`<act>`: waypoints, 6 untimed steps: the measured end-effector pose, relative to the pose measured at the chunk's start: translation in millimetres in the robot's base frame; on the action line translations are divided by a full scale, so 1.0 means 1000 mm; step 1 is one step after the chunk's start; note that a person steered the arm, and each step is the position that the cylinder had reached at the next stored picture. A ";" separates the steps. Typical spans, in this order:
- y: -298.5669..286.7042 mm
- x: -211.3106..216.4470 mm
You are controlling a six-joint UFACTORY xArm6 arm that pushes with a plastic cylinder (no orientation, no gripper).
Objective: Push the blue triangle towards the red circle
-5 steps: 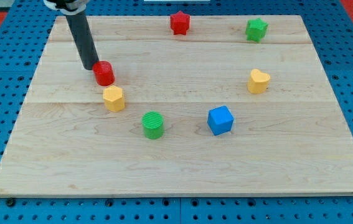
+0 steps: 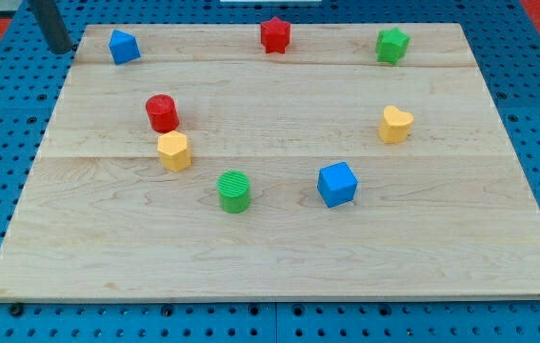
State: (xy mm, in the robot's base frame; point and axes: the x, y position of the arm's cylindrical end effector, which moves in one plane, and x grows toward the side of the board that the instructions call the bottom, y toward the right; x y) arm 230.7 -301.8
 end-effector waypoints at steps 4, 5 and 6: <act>0.148 0.031; 0.151 0.065; 0.140 0.087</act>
